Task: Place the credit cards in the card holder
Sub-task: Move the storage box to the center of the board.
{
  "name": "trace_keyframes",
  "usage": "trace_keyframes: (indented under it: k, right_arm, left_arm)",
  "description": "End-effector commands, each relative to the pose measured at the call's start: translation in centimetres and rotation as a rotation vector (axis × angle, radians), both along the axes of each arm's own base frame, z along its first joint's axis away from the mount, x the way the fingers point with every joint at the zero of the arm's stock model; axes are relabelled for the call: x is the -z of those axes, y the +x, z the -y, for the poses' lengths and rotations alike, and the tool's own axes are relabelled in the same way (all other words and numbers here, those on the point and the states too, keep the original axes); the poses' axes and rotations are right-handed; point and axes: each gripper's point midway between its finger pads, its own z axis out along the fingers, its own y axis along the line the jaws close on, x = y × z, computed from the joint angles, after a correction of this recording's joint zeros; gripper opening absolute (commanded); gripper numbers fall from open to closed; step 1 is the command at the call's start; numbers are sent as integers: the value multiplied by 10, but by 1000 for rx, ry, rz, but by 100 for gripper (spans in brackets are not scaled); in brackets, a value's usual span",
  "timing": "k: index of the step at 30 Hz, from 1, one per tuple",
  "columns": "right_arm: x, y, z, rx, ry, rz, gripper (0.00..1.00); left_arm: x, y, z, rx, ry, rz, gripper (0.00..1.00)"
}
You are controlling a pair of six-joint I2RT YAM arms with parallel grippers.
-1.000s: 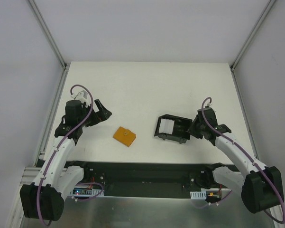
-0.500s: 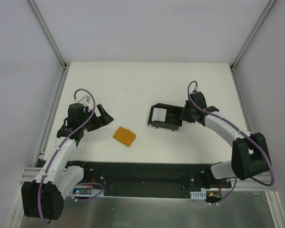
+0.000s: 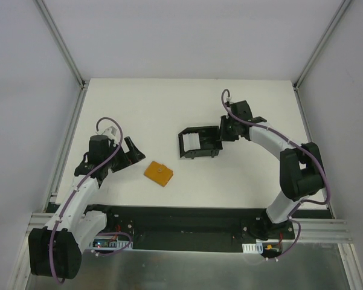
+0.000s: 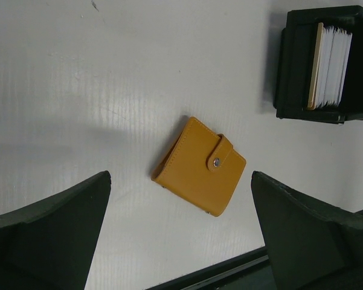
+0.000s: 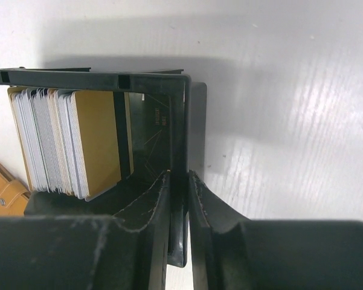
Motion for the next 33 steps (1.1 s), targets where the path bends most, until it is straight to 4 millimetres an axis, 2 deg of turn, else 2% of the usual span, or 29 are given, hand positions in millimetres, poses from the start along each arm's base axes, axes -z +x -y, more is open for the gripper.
trace_keyframes:
  k: [1, 5, 10, 13, 16, 21, 26, 33]
  right_arm:
    - [-16, 6, -15, -151, 14, 43, 18]
    - [-21, 11, -21, -151, 40, 43, 19]
    - [-20, 11, -18, -106, 37, 25, 19]
    - [-21, 5, -21, -112, 67, 25, 25]
    - [-30, 7, -23, -119, 101, 46, 31]
    - [-58, 17, -21, -122, 111, 75, 44]
    - [-73, 23, -17, -120, 135, 80, 52]
    - [-93, 18, -14, -134, 151, 93, 56]
  left_arm:
    - [5, -2, 6, 18, -22, -18, 99]
    - [9, -5, 8, 36, -23, -36, 99]
    - [19, -10, 8, 29, -3, -58, 99]
    - [23, -13, 6, 10, 35, -49, 99]
    - [22, -17, 12, 9, 47, -37, 99]
    - [24, -19, 18, 29, 58, -50, 99]
    - [24, -20, 17, 44, 74, -62, 99]
    - [22, -18, 10, 8, 104, -58, 99]
